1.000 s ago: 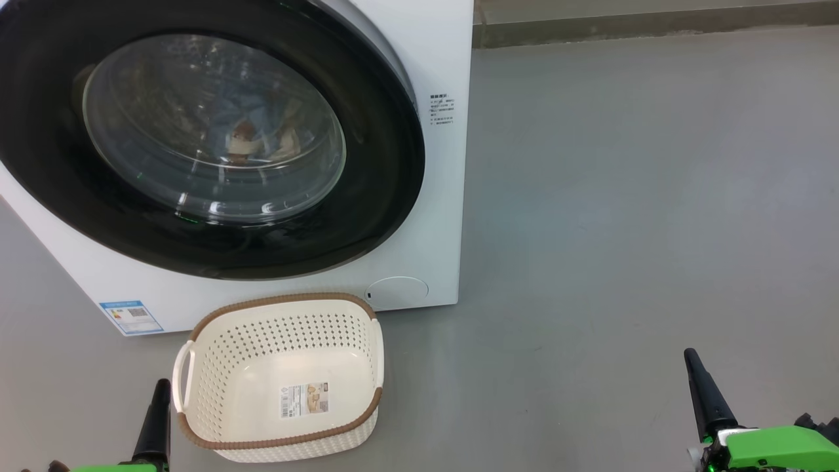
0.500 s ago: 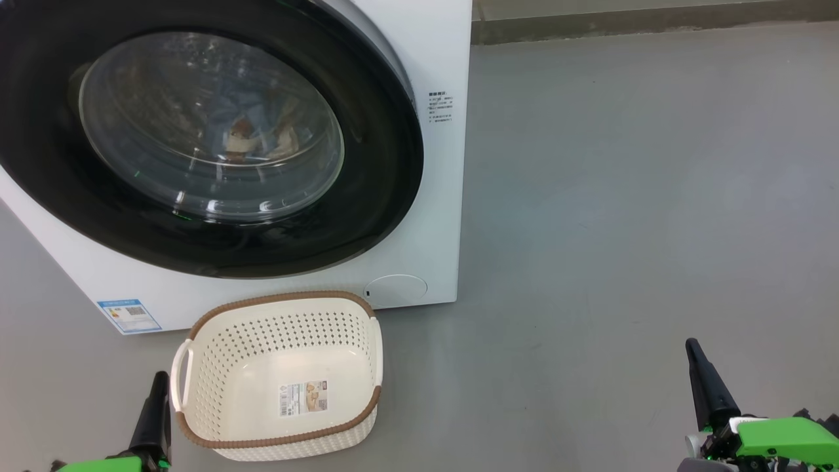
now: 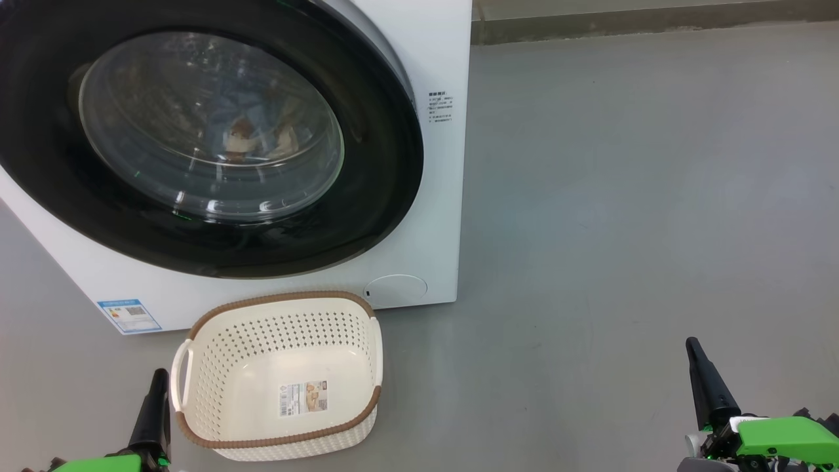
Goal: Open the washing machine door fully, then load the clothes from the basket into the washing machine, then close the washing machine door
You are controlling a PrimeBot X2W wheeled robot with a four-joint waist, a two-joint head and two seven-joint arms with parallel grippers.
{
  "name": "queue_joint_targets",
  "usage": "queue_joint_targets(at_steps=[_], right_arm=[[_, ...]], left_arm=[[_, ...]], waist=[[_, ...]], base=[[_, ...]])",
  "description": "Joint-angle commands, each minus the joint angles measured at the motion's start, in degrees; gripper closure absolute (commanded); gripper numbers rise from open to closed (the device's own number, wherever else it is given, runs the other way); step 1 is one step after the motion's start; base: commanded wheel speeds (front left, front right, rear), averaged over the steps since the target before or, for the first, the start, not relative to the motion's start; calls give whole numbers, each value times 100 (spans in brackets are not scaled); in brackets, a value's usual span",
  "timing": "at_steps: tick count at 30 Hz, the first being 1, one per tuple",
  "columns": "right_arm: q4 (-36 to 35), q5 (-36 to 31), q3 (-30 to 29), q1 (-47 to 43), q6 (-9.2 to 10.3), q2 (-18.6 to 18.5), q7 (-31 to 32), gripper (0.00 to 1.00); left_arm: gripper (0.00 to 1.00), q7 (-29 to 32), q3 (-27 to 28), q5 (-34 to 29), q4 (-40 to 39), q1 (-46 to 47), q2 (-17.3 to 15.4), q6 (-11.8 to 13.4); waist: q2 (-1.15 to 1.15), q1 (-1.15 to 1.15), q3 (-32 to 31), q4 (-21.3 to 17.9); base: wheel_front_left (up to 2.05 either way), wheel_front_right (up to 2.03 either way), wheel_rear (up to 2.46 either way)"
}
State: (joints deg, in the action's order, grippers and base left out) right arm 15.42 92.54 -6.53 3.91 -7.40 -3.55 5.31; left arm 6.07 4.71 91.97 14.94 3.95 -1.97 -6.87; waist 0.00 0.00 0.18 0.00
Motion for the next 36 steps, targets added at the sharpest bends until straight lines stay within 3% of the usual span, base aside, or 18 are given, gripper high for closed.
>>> queue_joint_targets(at_steps=[1,36], right_arm=[[-145,40,95,218,-9,-2,42,100],[-142,8,57,222,-9,25,73,100]], left_arm=[[100,44,185,17,-88,225,-91,-62],[100,43,183,18,-88,225,-91,-62]], waist=[[0,0,0,0],[0,0,0,0]], base=[[0,0,0],[0,0,0]])
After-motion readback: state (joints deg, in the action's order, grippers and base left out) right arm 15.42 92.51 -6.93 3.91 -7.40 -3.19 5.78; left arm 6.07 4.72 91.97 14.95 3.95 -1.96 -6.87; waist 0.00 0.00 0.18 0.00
